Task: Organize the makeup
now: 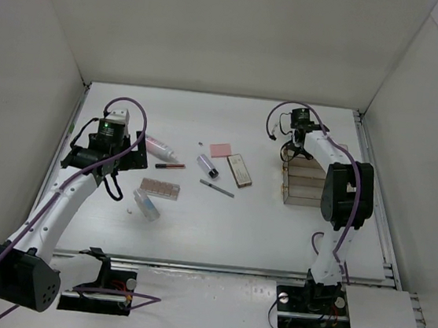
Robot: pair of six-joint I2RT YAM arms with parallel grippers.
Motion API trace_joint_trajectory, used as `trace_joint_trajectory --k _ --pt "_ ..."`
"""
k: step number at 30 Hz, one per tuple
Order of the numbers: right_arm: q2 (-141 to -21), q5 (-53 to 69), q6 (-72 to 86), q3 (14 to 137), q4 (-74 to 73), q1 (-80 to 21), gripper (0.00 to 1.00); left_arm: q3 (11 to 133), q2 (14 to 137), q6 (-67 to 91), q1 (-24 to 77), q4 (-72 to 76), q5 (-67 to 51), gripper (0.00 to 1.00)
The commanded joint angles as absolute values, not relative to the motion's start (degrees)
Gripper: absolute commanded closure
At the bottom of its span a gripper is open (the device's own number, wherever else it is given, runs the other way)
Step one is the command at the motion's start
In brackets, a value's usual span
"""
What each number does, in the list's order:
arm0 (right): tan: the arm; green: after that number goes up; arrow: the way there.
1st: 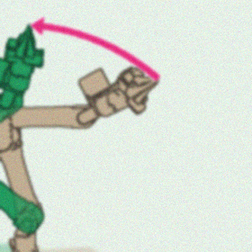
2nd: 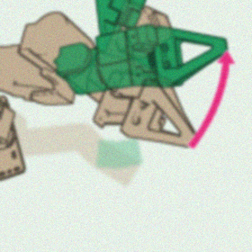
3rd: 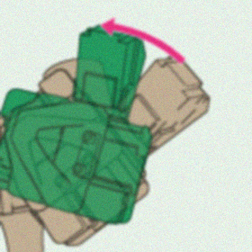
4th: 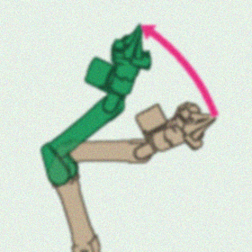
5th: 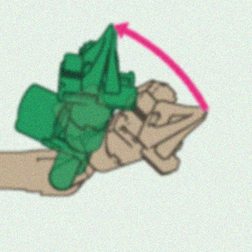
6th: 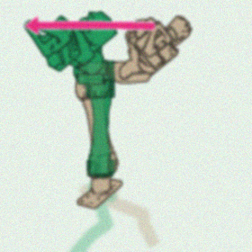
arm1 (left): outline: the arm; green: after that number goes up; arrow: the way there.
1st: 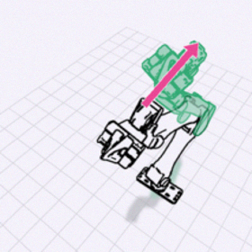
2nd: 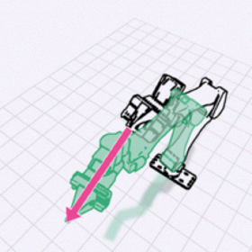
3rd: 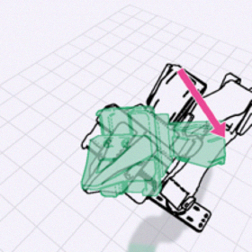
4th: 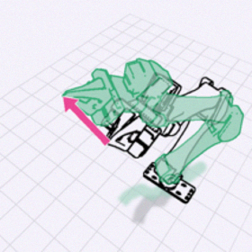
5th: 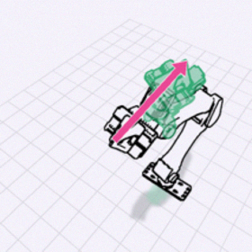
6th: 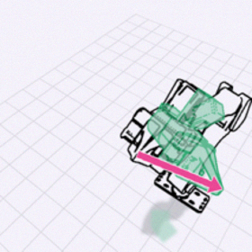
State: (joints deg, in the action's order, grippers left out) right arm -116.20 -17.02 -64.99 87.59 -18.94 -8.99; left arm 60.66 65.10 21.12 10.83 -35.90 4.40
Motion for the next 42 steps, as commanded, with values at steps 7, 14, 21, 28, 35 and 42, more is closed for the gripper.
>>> trace_joint_trajectory --k 7,14,21,28,35,42 --pt "-115.57 -19.16 -67.32 86.75 -12.92 -9.58 0.87 64.07 66.01 21.53 11.07 -34.01 5.10 0.01" --pt "-115.93 -19.51 -67.33 87.19 -12.13 -10.02 0.74 63.98 65.66 21.53 11.07 -34.37 5.27 0.01" --pt "-112.77 -21.52 -64.61 86.92 -11.87 -11.33 0.66 64.42 66.01 21.45 11.07 -34.28 4.83 0.01" --pt "-98.54 -11.10 -43.02 86.58 -12.04 -18.80 0.58 64.69 66.62 21.27 11.07 -33.58 4.40 0.01" --pt "-91.23 5.61 -32.09 78.68 -12.57 -29.60 0.59 64.78 66.62 21.62 11.07 -33.31 2.99 0.01" --pt "-95.18 13.79 -25.67 75.68 -13.18 -37.26 0.61 63.73 65.13 21.97 11.07 -33.84 2.72 0.01"
